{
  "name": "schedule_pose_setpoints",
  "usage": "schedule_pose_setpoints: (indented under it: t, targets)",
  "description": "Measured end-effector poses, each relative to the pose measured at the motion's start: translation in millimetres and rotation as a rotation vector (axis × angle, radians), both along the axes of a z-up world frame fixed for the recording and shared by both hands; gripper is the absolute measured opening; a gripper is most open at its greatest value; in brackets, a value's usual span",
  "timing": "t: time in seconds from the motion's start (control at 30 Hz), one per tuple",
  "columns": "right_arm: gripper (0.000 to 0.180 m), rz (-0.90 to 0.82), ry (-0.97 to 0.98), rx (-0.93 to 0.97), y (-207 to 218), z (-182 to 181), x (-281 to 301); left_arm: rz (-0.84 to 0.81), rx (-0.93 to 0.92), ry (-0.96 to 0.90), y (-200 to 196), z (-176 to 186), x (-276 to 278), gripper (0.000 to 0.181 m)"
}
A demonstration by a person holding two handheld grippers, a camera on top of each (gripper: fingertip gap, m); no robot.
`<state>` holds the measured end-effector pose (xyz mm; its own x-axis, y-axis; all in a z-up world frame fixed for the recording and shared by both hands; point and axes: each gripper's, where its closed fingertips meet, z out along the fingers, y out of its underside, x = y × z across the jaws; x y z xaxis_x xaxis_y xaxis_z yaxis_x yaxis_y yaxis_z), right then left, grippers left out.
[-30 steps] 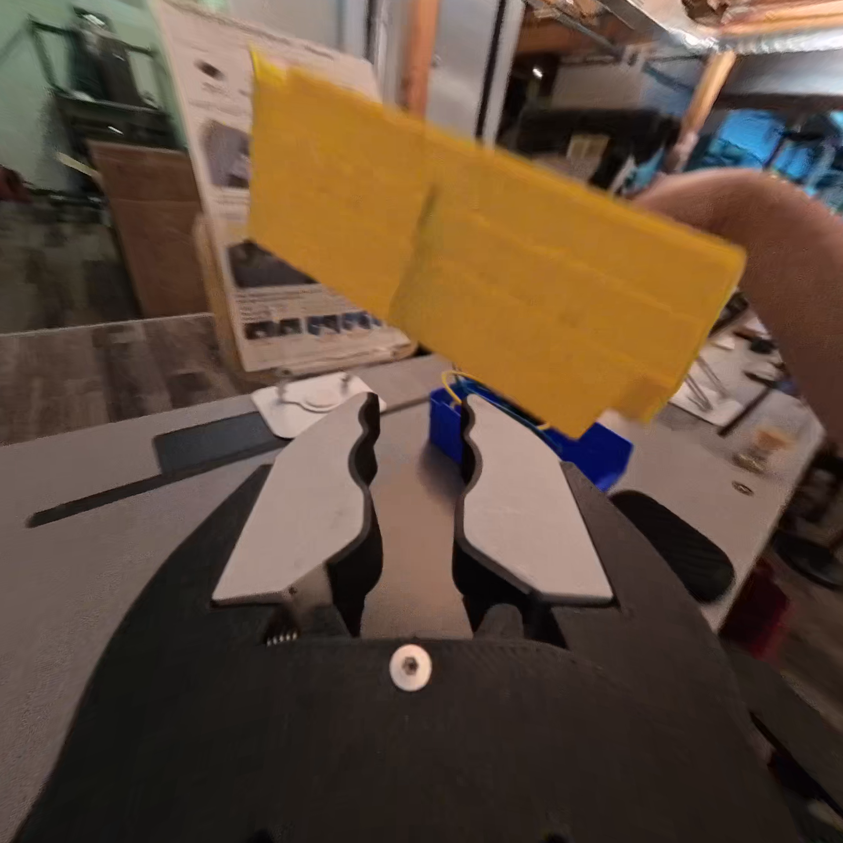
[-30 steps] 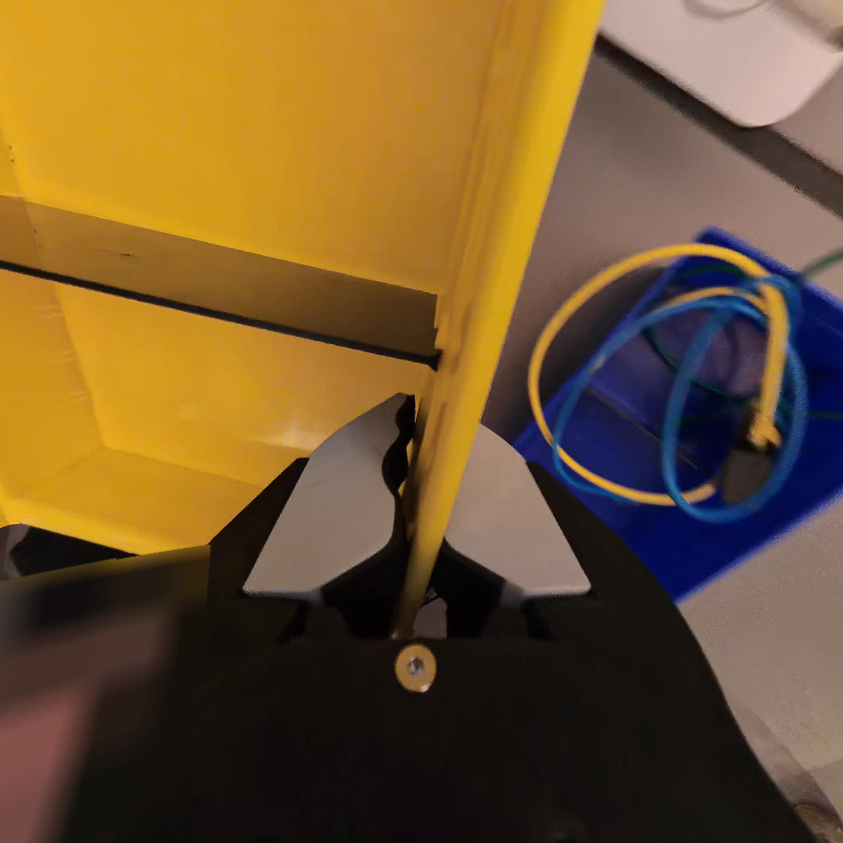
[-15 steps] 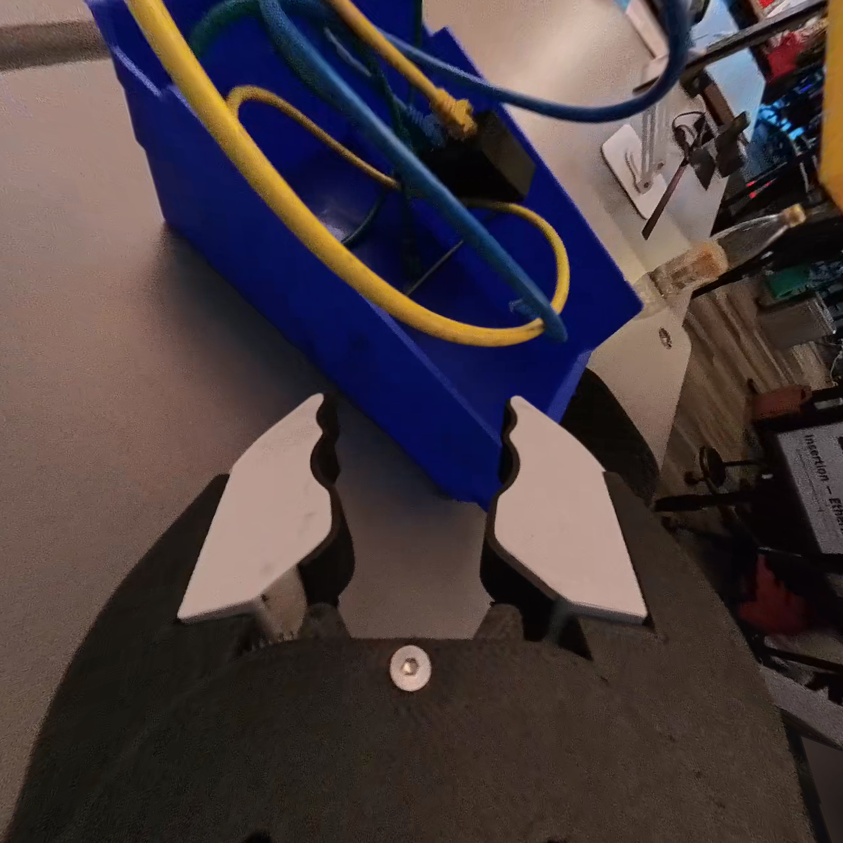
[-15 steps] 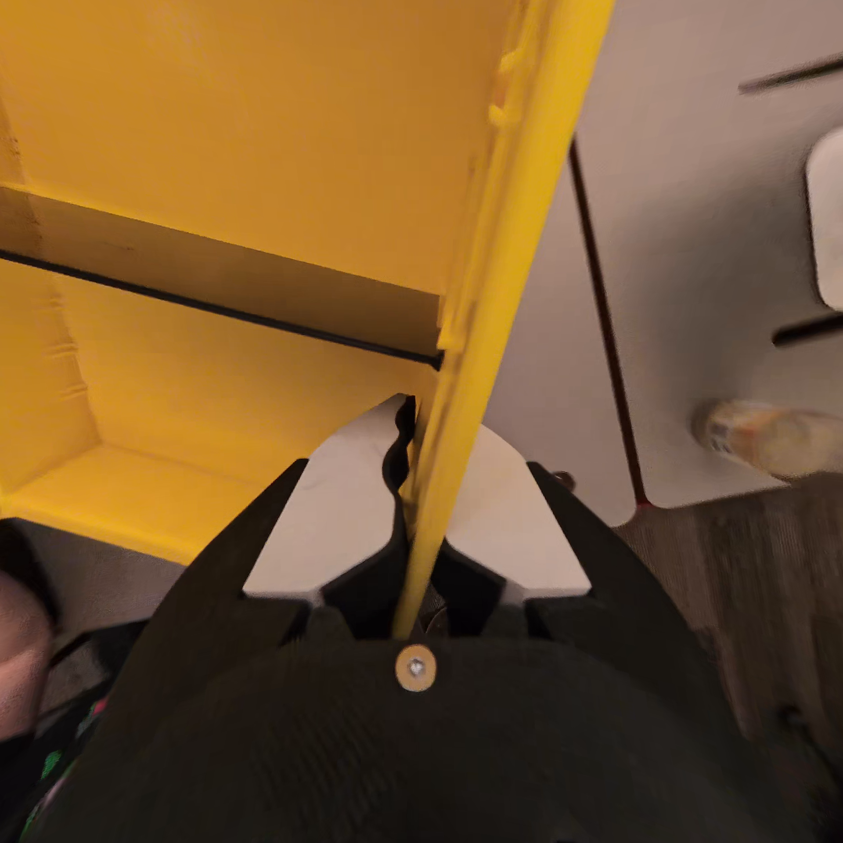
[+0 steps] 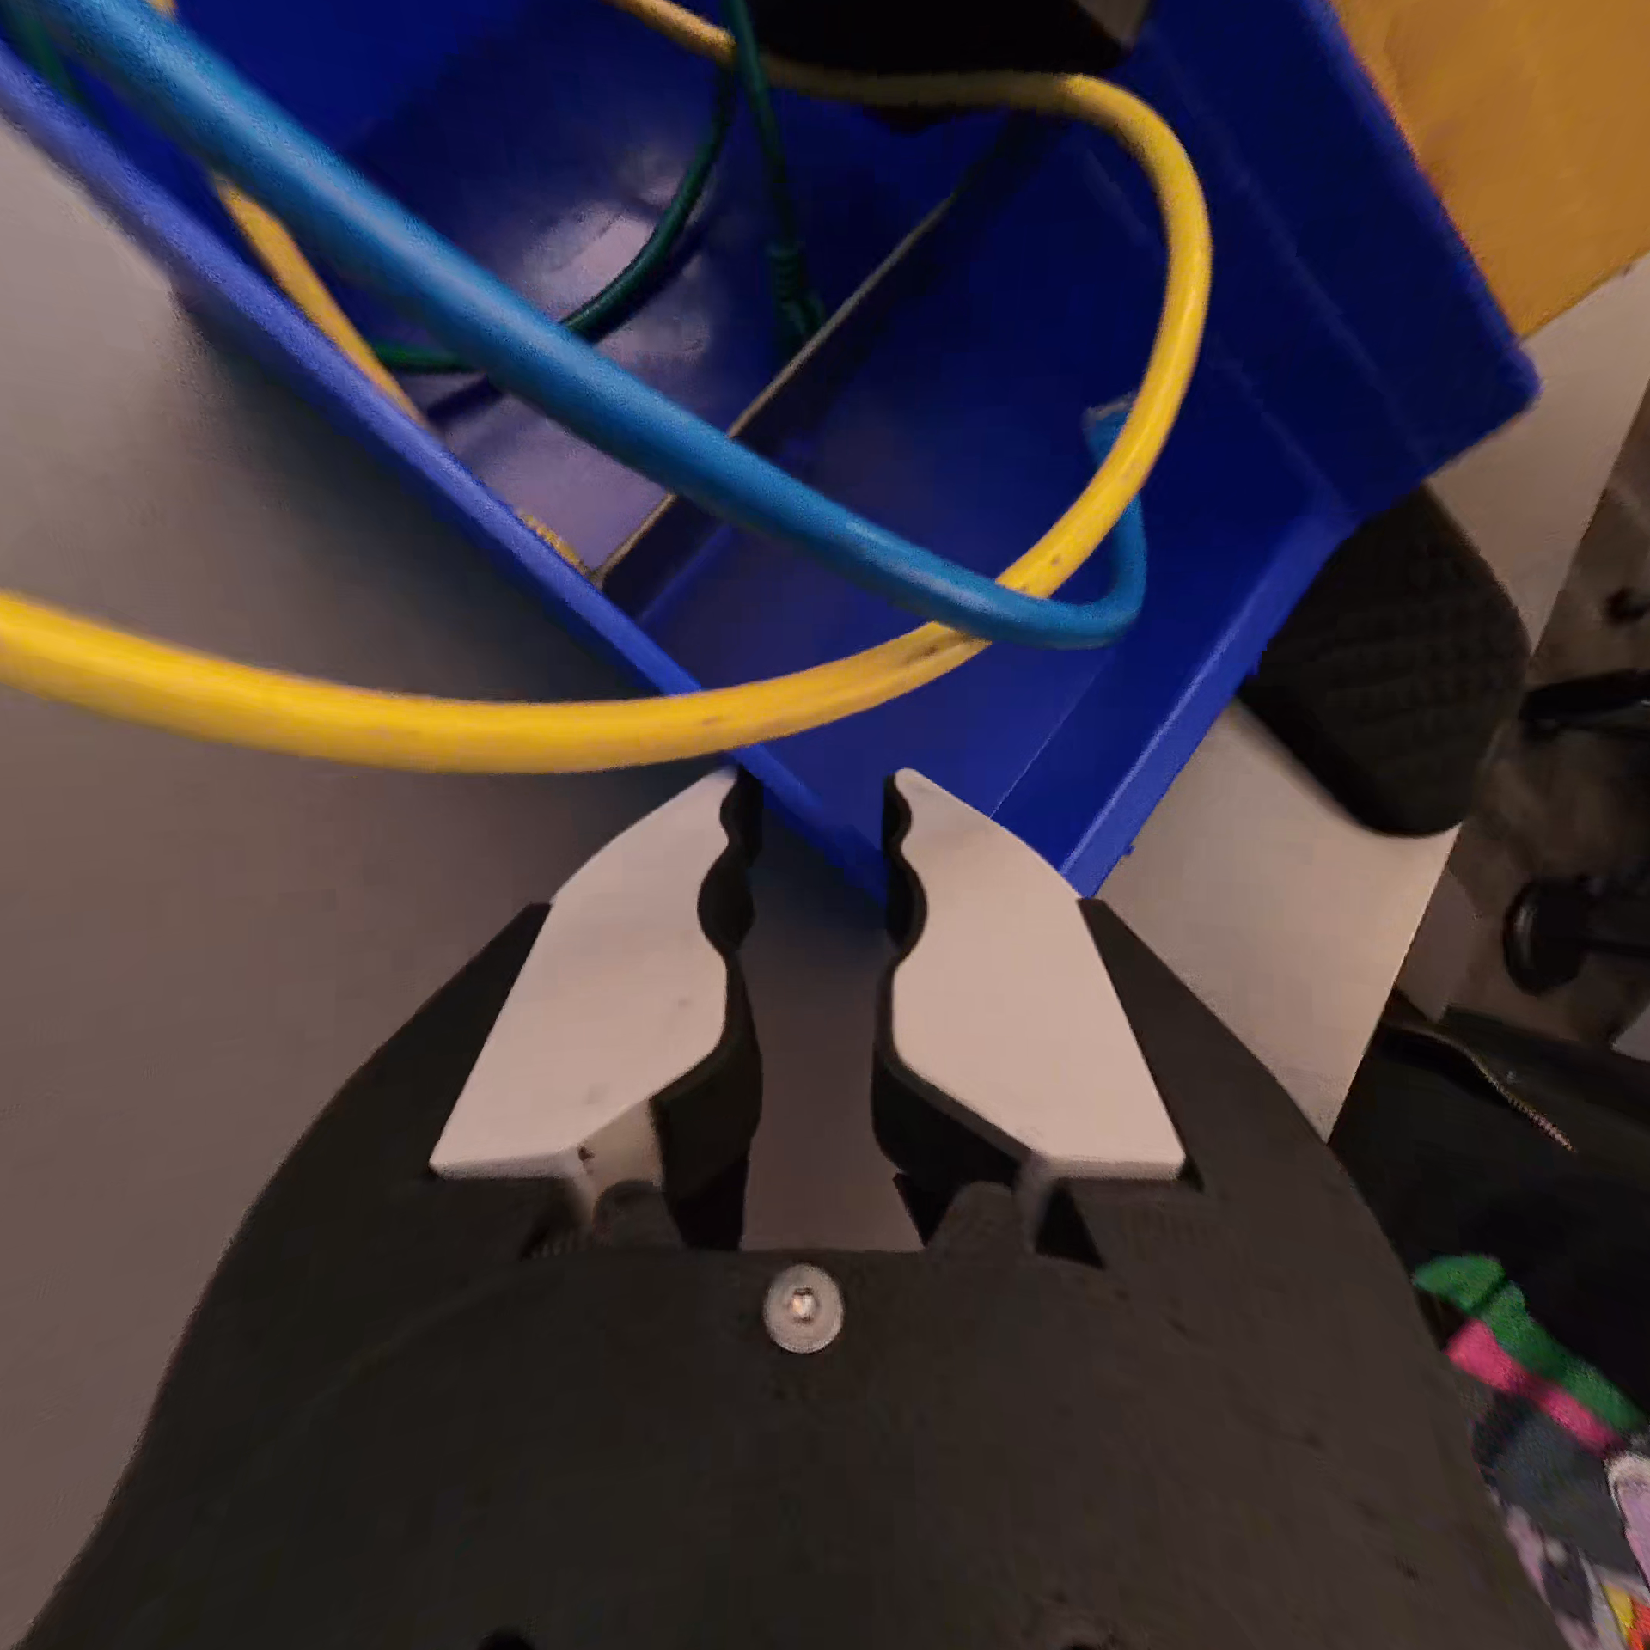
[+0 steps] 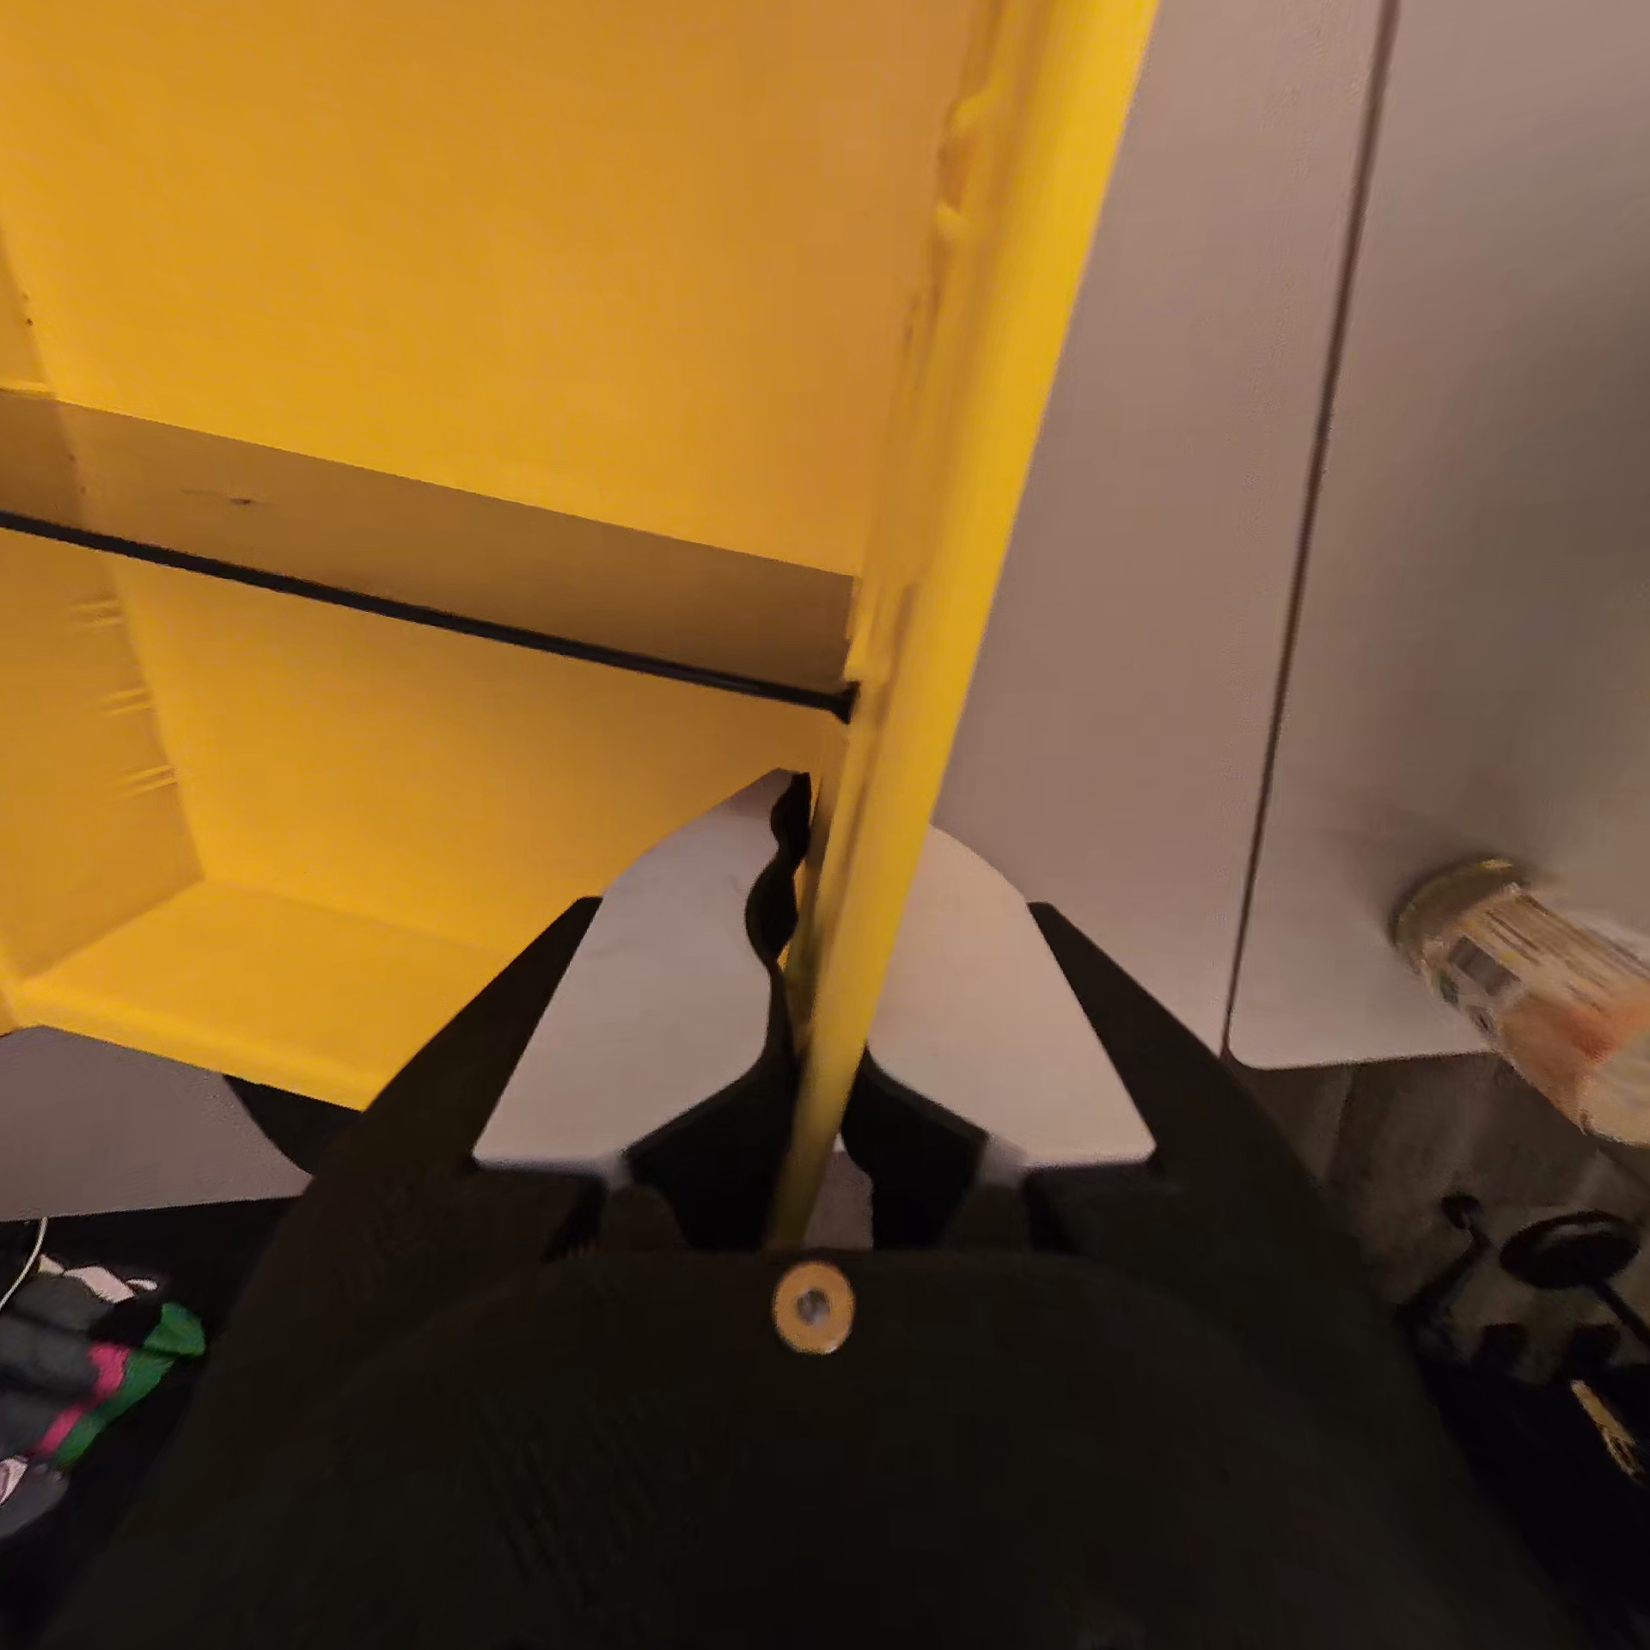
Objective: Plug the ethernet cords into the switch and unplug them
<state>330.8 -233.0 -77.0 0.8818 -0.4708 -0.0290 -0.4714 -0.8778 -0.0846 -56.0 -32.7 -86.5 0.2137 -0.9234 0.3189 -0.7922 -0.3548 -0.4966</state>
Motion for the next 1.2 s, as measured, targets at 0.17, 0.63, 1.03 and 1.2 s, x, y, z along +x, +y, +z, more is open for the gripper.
schedule_pose_setpoints:
  t: [0.17,0.63,1.03,1.2]
  targets:
    - [0.004,0.059,0.063,0.063,42.1,-18.1,-35.4,0.169,-0.016,0.099,65.8,2.6,-74.3,0.009]
    - [0.004,0.159,0.138,0.071,89.9,-66.5,-86.3,0.829,-0.067,0.051,172.9,8.3,-341.3,0.007]
    - [0.005,0.199,0.130,0.023,85.7,-67.3,-65.0,0.796,-0.073,0.106,140.6,8.2,-390.9,0.010]
    - [0.006,0.230,0.129,0.023,83.9,-67.5,-62.5,0.817,-0.045,0.108,145.1,8.6,-397.4,0.009]
